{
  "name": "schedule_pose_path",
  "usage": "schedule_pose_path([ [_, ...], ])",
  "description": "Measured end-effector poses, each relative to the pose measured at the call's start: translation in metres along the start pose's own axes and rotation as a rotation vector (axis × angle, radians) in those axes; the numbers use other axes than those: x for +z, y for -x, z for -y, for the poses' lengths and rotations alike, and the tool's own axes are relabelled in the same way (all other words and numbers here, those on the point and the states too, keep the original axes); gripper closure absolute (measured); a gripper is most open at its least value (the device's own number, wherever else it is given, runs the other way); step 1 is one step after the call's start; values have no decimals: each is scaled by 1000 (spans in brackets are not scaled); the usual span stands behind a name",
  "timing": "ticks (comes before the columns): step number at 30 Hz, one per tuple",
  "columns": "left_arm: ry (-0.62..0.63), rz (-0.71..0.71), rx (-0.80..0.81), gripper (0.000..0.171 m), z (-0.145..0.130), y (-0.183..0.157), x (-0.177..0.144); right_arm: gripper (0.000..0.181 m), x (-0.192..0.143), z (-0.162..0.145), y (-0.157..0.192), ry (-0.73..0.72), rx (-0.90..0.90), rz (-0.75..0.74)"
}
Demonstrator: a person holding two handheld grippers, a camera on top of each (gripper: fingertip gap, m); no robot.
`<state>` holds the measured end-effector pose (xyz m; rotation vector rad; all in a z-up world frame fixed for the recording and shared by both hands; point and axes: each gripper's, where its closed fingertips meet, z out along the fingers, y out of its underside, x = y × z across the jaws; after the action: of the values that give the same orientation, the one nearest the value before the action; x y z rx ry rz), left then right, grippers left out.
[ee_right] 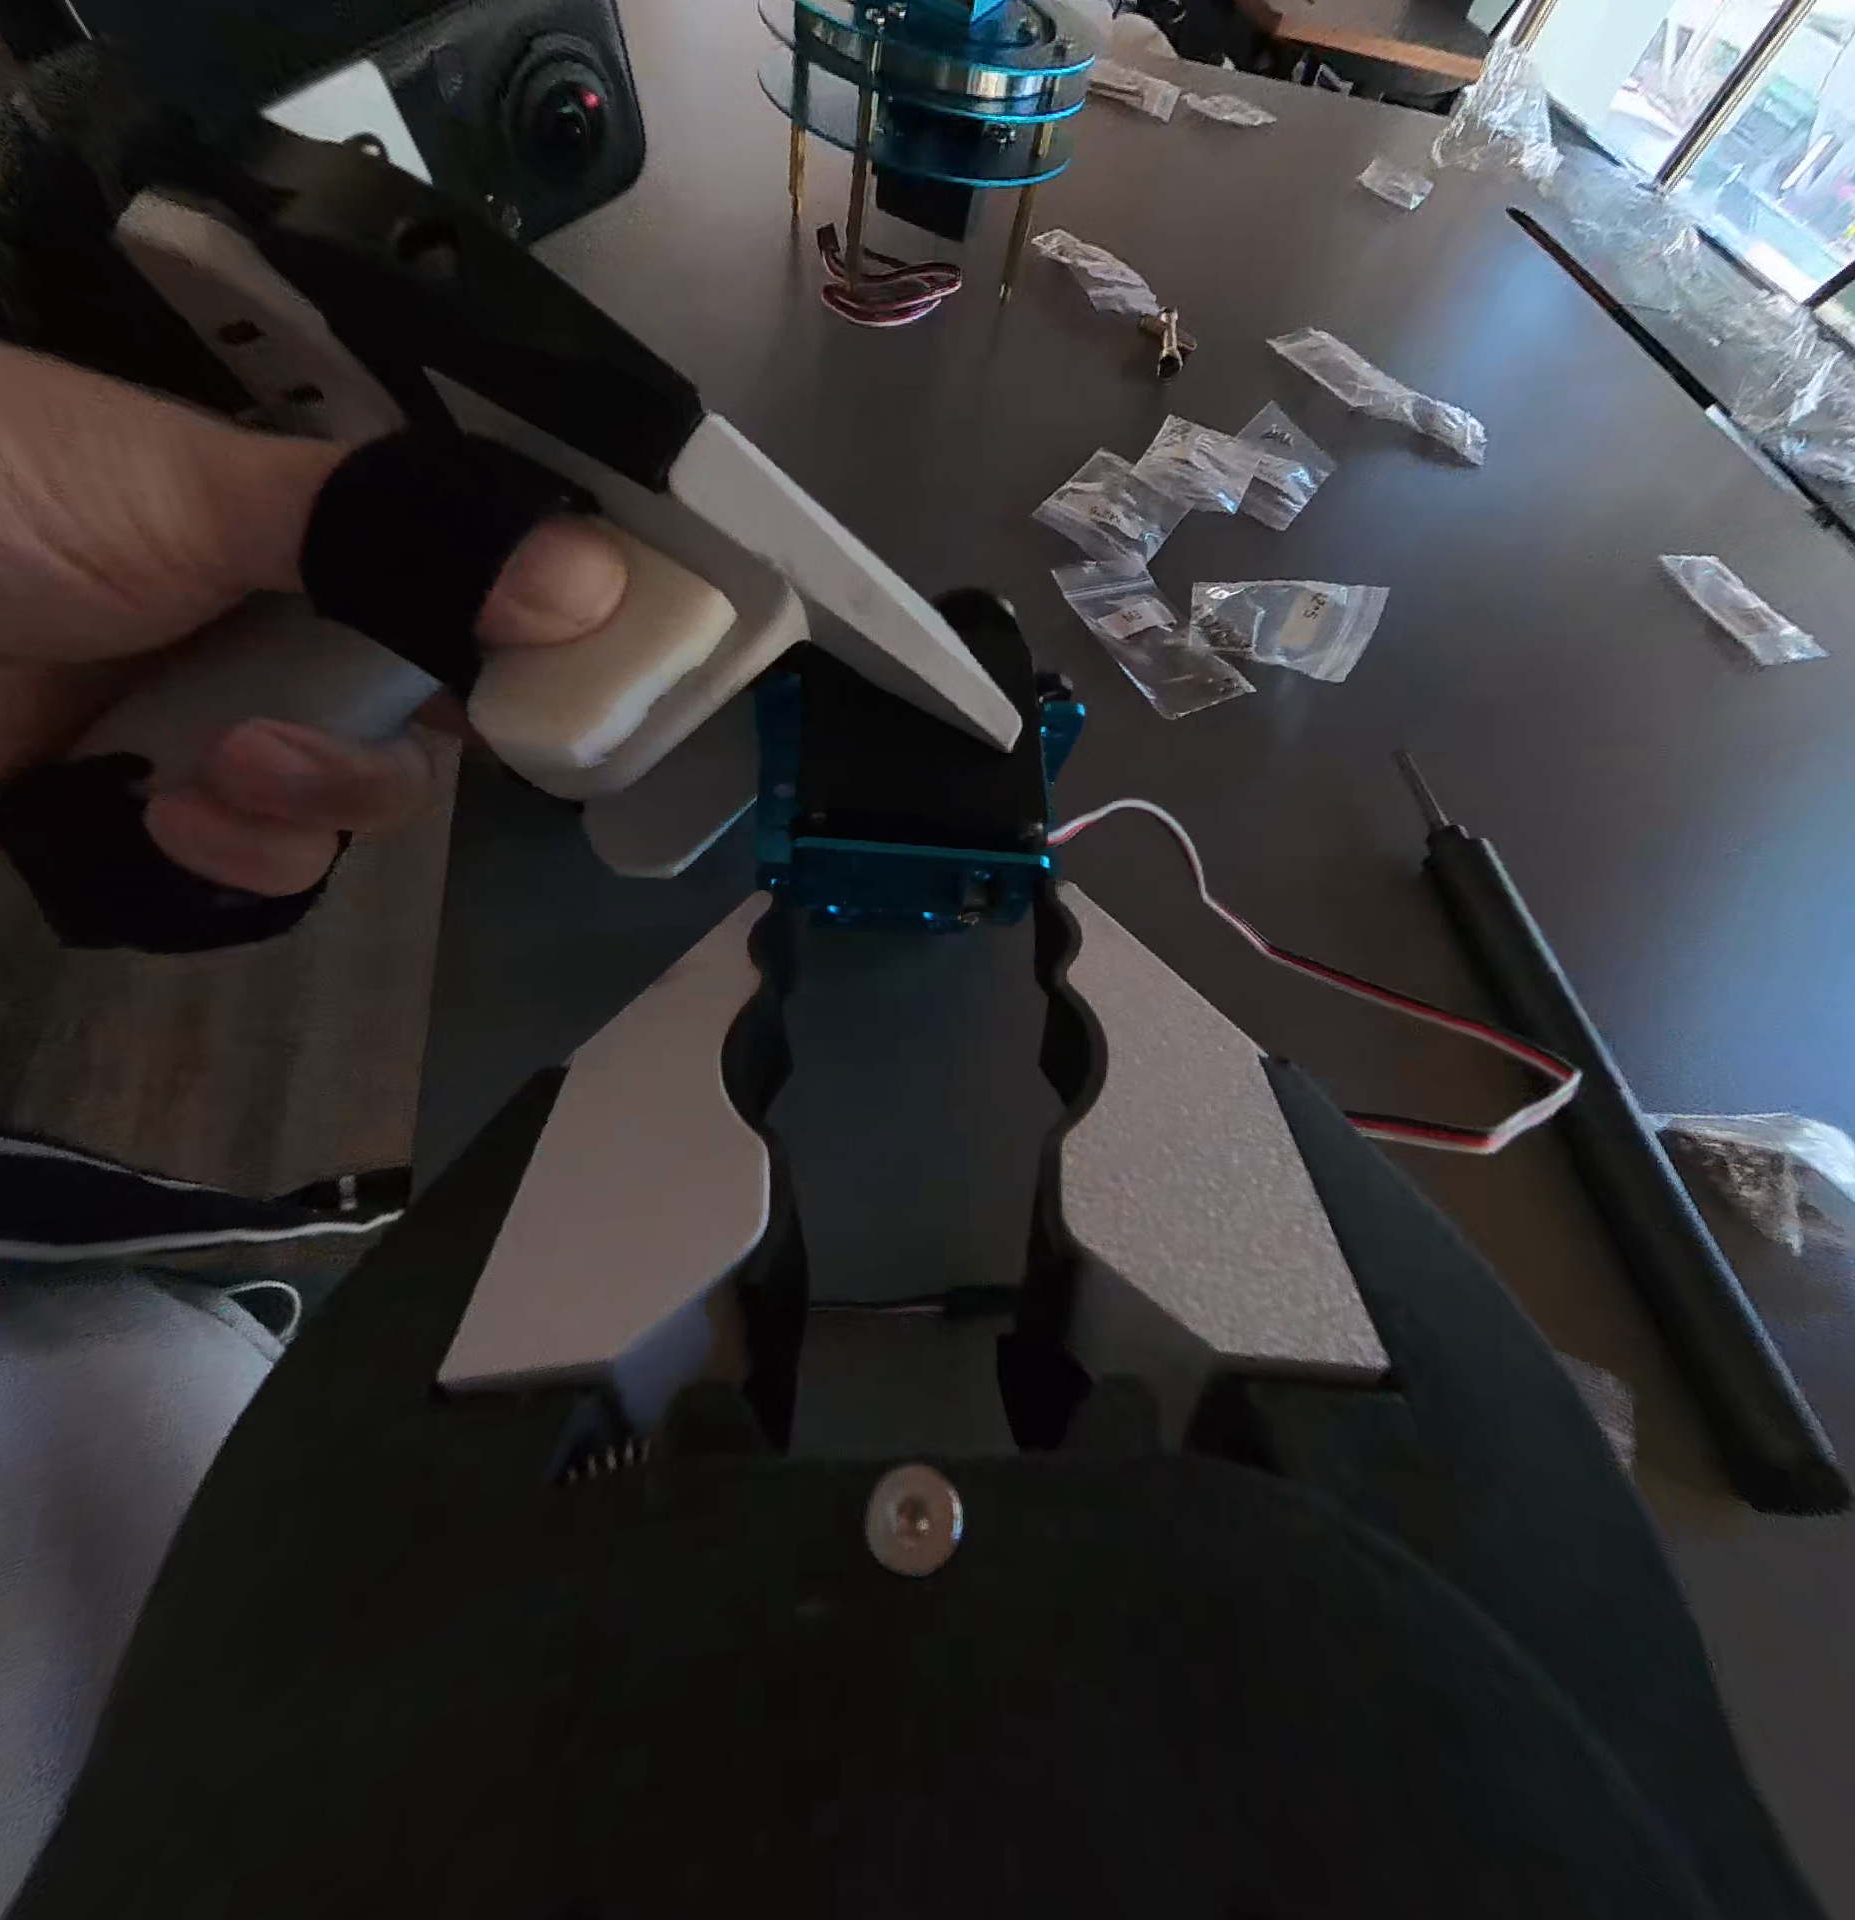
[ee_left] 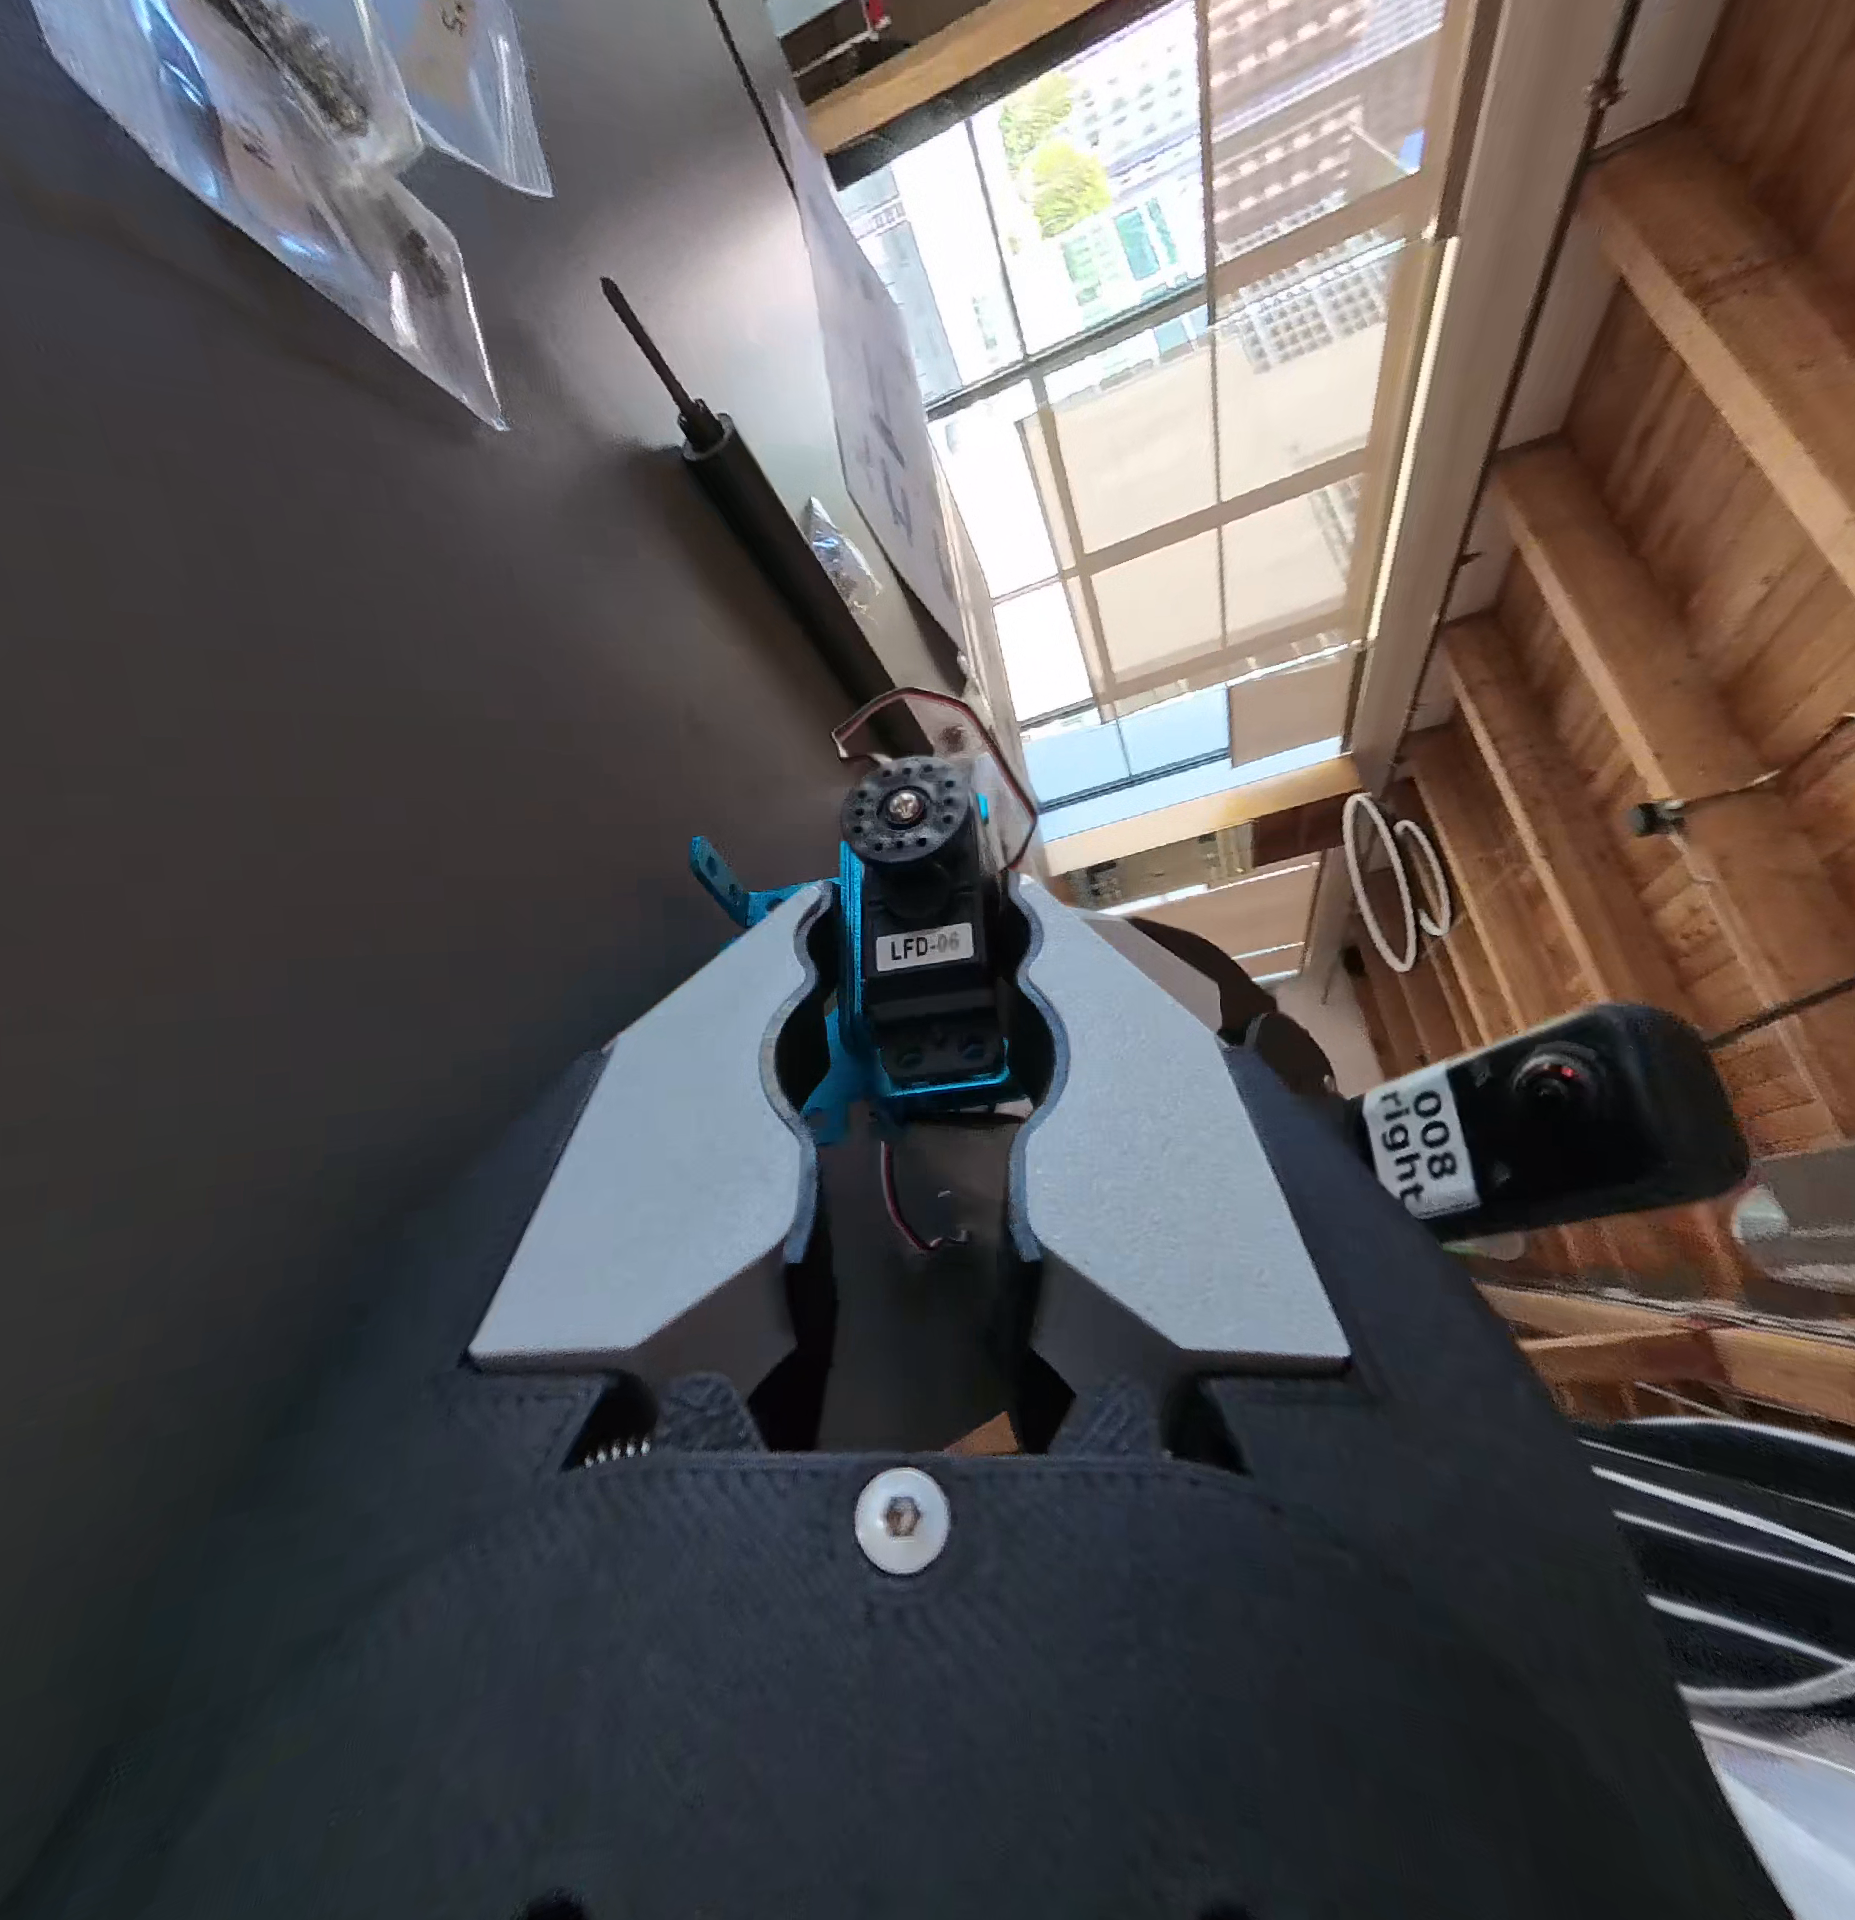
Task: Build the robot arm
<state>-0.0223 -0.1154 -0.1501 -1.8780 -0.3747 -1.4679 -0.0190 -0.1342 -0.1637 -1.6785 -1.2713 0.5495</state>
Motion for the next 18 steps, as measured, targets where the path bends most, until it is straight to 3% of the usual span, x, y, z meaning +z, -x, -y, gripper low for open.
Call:
schedule_pose_path([
  [4, 30, 55, 49, 143, 0, 2, -1, 136, 4, 0, 1, 5, 105, 66],
  [12, 134, 146, 215, 133, -5, 4, -2, 137, 4, 0, 2, 2, 92, 102],
  [18, 131, 138, 285, 129, -1, 0, -9, 137, 5, -1, 2, 3, 88, 111],
])
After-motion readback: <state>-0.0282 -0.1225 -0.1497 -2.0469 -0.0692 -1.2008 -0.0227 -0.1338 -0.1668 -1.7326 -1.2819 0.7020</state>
